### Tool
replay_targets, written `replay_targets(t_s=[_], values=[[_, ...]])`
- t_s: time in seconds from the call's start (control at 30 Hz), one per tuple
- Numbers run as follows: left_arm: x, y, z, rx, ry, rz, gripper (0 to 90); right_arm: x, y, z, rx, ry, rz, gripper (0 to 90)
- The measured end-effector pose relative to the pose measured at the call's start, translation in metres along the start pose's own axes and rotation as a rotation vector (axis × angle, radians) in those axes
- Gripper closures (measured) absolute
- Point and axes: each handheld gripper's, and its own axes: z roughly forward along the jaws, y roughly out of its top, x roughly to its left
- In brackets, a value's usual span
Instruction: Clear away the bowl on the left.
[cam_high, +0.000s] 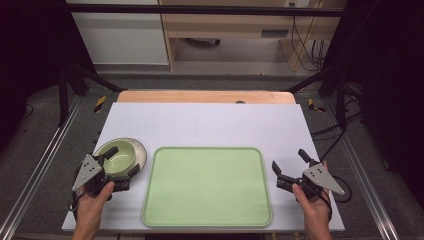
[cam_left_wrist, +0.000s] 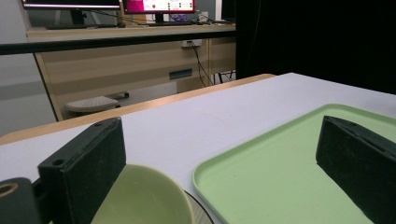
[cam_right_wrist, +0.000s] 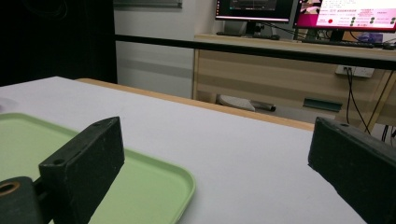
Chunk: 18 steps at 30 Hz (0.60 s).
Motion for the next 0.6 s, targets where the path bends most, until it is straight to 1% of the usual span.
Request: replay_targets(t_s=[0.13,0.3,0.47,0.5,0.53,0.57,0.6], values=[[-0.0010,0.0004,0.0002,0.001,-0.005,0.004,1.6,0.0011,-0.0003,0.0003,0.009,0.003,-0.012,4.0],[-0.0017,0.0007,0.0003,0.001,-0.008,0.005,1.6,0.0018,-0.0012,0.0011,0.015,0.005,-0.005,4.1],[-0.0020,0.0025,-0.0008,-0.007,-0.005,0.000,1.7,0.0019,-0.0013,0.0010,0.019,0.004,-0.010,4.2],[-0.0021,0.0031,-0.0010,-0.009,0.000,-0.002,2.4,0.0022,-0.0015,0.0014,0.024,0.001,-0.015,4.4],[-0.0019,0.0040,-0.0010,-0.007,0.017,0.004,2.4,0.0022,-0.0015,0.0014,0.024,0.001,-0.015,4.4],[-0.0020,0.0051,-0.0010,-0.012,0.033,0.000,2.5,0.0025,-0.0017,0.0017,0.030,-0.001,-0.013,4.4],[-0.0015,0.0092,-0.0022,-0.030,0.041,-0.017,2.7,0.0030,-0.0015,0.0023,0.034,-0.006,-0.002,4.3]])
